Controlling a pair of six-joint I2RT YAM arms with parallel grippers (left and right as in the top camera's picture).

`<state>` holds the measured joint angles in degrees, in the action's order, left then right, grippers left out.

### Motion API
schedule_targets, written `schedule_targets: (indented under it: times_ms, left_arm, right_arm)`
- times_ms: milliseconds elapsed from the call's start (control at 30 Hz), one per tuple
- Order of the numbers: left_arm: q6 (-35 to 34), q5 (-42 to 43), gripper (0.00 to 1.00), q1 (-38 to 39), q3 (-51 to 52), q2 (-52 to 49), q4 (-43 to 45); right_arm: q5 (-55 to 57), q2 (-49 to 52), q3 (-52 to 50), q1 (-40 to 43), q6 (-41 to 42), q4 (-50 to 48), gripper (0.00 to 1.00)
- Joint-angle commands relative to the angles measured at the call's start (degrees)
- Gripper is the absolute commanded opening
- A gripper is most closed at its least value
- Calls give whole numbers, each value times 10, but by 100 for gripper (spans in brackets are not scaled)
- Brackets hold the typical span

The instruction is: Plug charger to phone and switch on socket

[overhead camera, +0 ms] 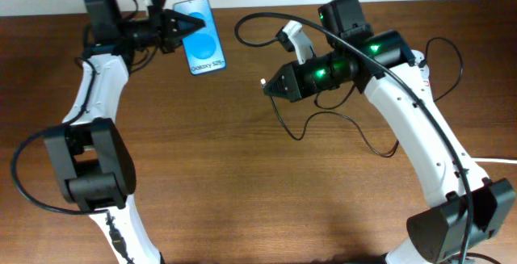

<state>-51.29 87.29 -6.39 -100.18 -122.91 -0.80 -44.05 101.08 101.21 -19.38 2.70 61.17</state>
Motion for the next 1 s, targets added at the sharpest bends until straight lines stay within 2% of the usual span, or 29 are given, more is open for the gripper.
schedule_targets:
  times_ms: [0, 67, 167, 233, 333, 433, 600, 967]
  left_arm:
    - [8, 25, 0, 34, -9, 2, 13]
    - [8, 23, 0, 45, -9, 2, 28]
    - [8, 21, 0, 53, -9, 2, 27]
    - [8, -11, 0, 68, -9, 2, 27]
    - [8, -22, 0, 100, -9, 2, 27]
    - [-5, -21, 0, 104, -9, 2, 28]
    - [-10, 28, 0, 104, -9, 2, 68]
    - [-20, 15, 0, 129, -9, 2, 68]
  right_arm:
    - [-40, -28, -73, 0, 2, -56, 4]
    - [-40, -73, -150, 17, 36, -127, 5]
    - [-40, -161, -250, 66, 57, -181, 5]
    - [-42, -209, -331, 70, 162, -296, 4]
    - [-53, -210, -425, 18, 294, -493, 4]
    - [-53, -210, -475, -15, 360, -627, 4]
    - [-53, -180, -479, -27, 371, -640, 4]
    - [-49, -126, -479, -27, 399, -747, 4]
